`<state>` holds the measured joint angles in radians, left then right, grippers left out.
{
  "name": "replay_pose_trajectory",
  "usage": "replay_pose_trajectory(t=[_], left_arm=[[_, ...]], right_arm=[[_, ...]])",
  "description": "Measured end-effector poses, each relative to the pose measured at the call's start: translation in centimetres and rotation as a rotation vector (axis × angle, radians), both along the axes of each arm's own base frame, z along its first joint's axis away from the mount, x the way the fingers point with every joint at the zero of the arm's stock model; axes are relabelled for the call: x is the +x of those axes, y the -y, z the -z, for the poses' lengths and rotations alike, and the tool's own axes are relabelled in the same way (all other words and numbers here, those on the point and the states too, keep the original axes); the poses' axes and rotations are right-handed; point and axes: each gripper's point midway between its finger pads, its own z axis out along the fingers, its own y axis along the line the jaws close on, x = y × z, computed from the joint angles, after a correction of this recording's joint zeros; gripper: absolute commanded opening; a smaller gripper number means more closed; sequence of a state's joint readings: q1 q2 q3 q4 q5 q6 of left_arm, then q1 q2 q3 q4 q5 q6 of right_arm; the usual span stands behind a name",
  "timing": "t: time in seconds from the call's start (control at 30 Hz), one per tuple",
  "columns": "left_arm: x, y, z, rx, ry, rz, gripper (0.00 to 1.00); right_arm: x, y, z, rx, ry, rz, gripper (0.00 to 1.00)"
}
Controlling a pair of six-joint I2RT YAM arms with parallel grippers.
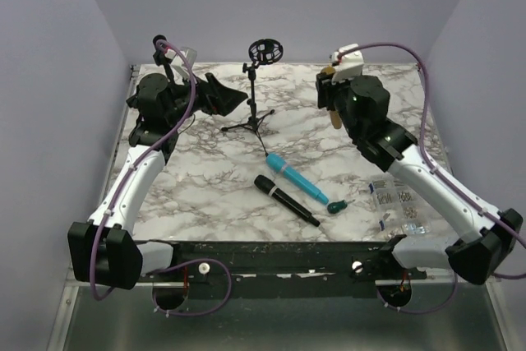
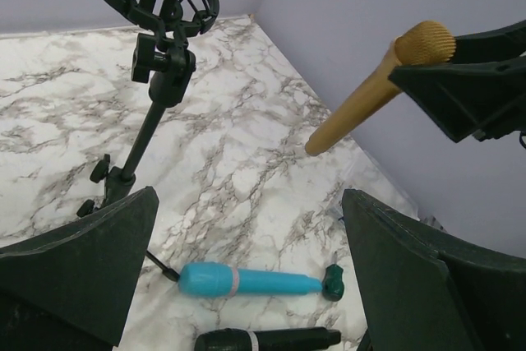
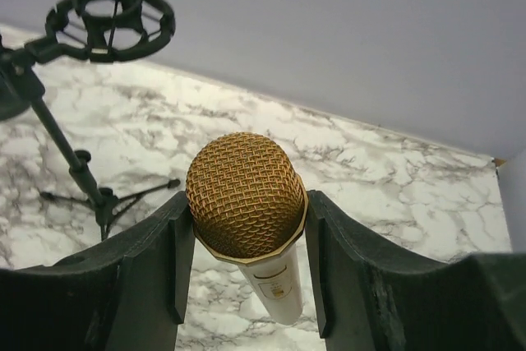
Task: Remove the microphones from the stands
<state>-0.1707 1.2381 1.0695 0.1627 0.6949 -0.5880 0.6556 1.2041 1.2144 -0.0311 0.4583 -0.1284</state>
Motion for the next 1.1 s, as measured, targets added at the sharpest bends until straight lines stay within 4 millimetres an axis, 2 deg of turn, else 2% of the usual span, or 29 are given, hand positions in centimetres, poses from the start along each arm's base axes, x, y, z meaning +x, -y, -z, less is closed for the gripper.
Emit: replay_pose_trajectory(t=[0.1,0.17,0.33,0.47,0.6,0.73,0.9,1.1], left_arm=[[0.1,0.0,0.3,0.001,-0.010,-0.001,0.96],[0.1,0.0,0.4,0.002,-0.021,-0.002,0.96],[-0.2,-0.2,-0.5,0.007,-0.060,-0.015,0.97],[-1.1,-0.8,-2.0,0.032,-0.024,-0.043,0.97],[-2.4,-1.9,-2.6,0.084,0.051,-0.089,0.97],[-2.7,-2.6,-1.3,0.129,0.058,-0.117,0.97],[-2.6,-2.8,0.9,0.161,0.013,-0.121,0.97],[-2.7,-2.6,1.1,0.166,0.014,-0.116,0.97]], right_arm=[[1.8,-1.8,3.0,-0.088,-0.124,-0.022,0.01],[2.7,-2.5,5.7,-0.152,-0.208,-0.021,0.01],[2.1,-2.3,13.1,-0.320,-0.436,-0.029,0.01],[1.8,-2.6,14.1,-0.356,-0.501,-0.055,0.01],[2.4,-3.4,14.8,-0.382,-0.548,-0.072,0.01],[2.8,-4.0,18.2,-0.442,-0.636,-0.075,0.01],[2.1,-3.8,23.2,-0.524,-0.781,-0.086,0.01],[1.7,-4.4,25.6,-0.536,-0.854,-0.111,0.01]])
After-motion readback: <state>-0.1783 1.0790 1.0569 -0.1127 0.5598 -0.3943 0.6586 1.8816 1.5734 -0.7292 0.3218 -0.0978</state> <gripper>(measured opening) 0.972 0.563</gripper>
